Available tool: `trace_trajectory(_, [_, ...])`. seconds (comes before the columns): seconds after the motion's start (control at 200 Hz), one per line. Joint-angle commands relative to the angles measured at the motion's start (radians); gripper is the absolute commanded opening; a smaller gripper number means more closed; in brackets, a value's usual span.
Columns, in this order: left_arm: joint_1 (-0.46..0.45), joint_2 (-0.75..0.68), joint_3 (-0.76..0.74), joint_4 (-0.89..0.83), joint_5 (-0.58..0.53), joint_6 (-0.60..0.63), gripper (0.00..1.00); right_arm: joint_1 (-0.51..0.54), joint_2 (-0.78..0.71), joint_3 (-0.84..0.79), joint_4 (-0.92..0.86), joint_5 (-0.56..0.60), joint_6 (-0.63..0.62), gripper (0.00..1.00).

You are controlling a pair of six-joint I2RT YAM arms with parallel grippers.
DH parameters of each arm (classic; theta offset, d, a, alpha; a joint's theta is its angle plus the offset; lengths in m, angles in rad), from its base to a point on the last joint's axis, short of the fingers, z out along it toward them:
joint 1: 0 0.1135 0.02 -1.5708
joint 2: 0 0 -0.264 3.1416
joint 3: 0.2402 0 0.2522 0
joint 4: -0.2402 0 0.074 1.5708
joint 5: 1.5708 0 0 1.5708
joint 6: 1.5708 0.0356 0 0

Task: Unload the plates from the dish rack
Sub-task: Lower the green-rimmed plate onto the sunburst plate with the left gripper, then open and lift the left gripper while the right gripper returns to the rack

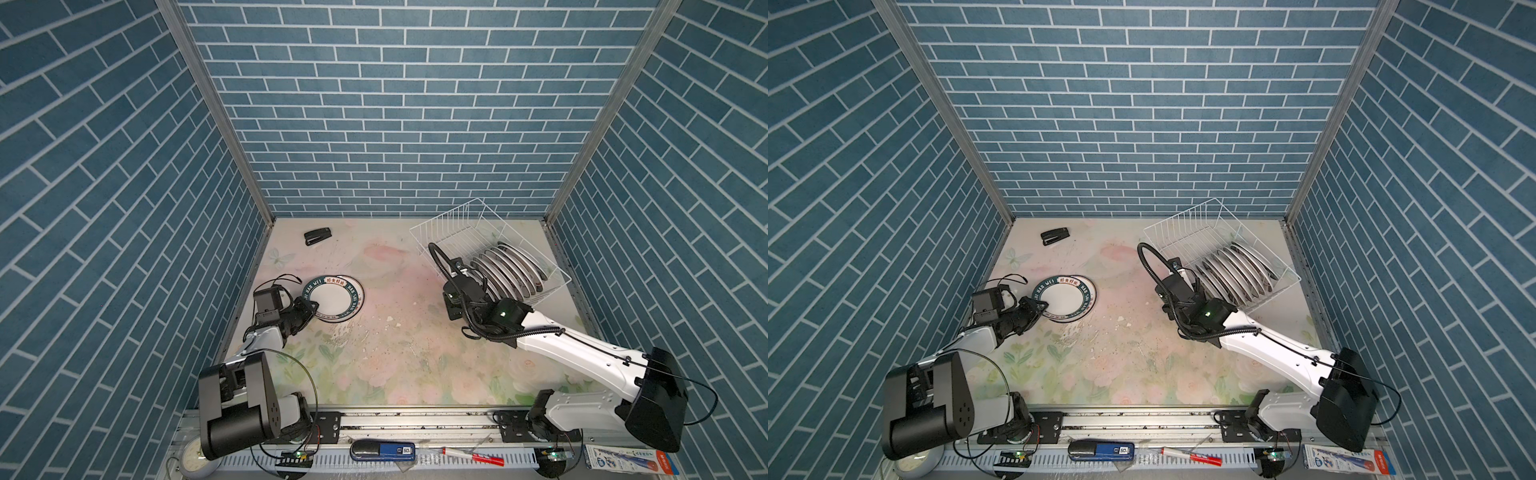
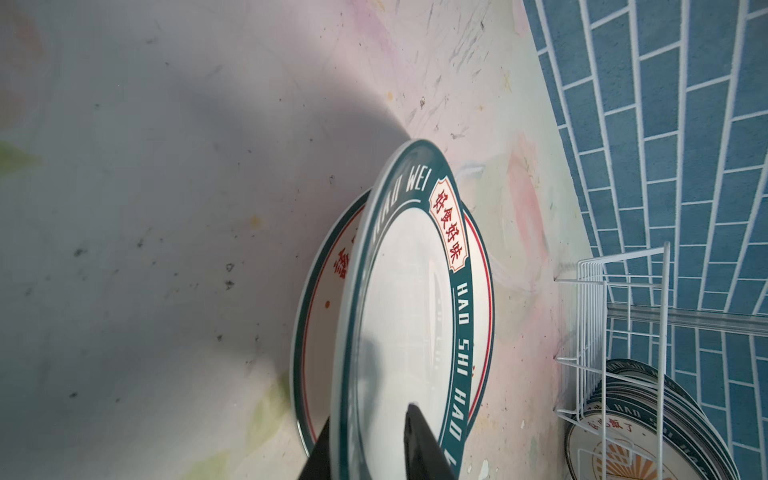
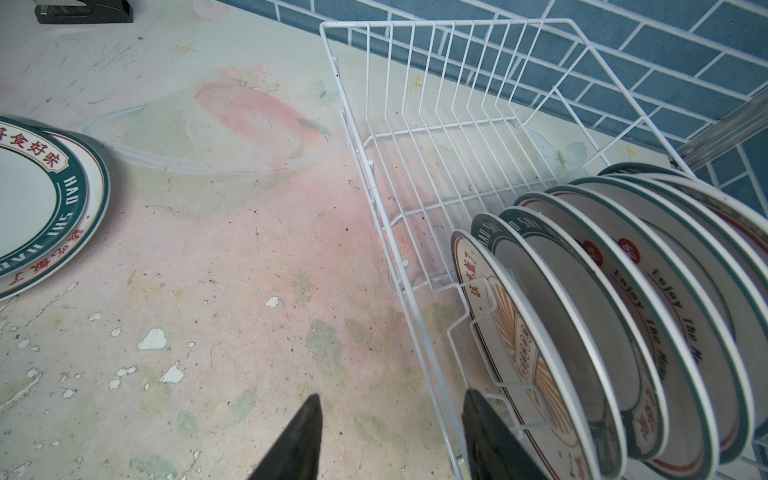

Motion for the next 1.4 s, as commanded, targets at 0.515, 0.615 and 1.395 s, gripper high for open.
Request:
trace_trajectory(0.515, [0.004,-0.061,0.04,-0.114,-0.051,0.044,0.5,0.005,-0.01,-0.038,0.026,-0.015,-0.029,0.56])
trace_trajectory(0.615, [0.005,-0.07,0.041,-0.125,-0.06,0.045,0.52,0.005,-0.008,-0.034,0.027,-0.017,-0.029,0.56])
trace_trajectory(1.395, [-0.023,-0.044,0.042,-0.102,-0.016,0.062,0.68,0.002,-0.007,-0.032,0.027,-0.054,-0.057,0.56])
